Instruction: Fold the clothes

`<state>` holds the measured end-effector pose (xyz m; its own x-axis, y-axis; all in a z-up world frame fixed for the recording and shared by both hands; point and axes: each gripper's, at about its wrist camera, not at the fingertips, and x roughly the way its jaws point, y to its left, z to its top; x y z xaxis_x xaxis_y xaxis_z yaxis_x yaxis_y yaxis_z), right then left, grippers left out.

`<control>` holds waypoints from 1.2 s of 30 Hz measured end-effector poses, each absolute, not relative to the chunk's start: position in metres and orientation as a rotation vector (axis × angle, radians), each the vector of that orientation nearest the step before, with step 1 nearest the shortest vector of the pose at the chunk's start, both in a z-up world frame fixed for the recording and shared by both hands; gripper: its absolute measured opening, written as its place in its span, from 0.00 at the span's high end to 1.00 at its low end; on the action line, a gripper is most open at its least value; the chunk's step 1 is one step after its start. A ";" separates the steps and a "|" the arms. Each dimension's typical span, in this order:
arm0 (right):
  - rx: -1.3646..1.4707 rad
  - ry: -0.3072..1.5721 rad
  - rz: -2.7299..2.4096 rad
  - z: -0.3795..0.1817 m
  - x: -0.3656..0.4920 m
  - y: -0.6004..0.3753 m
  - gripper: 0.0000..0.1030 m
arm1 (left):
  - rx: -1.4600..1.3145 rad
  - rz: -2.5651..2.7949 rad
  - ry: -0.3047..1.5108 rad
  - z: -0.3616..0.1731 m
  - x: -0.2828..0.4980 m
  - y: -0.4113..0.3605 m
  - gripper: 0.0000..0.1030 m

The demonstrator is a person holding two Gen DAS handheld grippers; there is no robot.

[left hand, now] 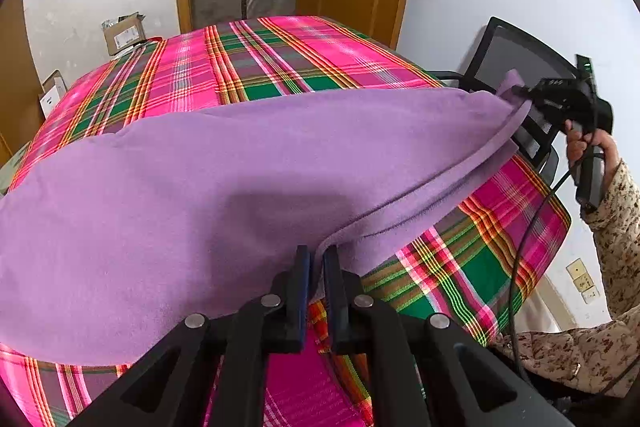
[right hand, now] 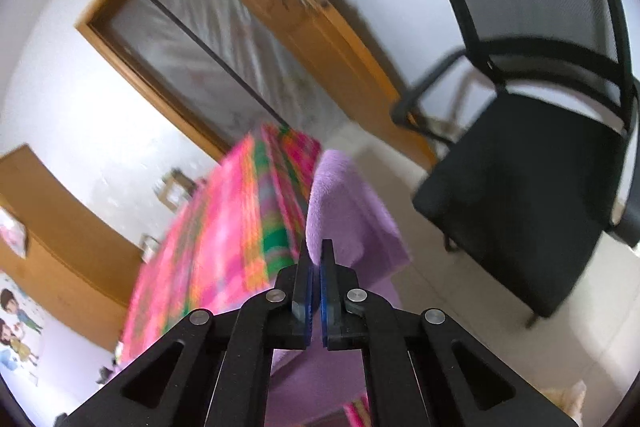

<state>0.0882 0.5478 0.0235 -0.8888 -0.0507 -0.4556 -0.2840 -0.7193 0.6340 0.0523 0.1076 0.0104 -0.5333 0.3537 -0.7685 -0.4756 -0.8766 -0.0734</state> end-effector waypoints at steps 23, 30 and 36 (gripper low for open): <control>-0.821 1.237 2.575 -0.052 0.099 0.582 0.97 | -1.183 2.428 0.223 0.010 0.053 0.120 0.93; -0.834 1.244 2.560 -0.057 0.103 0.582 0.97 | -1.191 2.424 0.208 0.008 0.059 0.119 0.92; -0.899 1.240 2.474 -0.068 0.107 0.585 0.92 | -1.196 2.418 0.191 0.007 0.063 0.116 0.92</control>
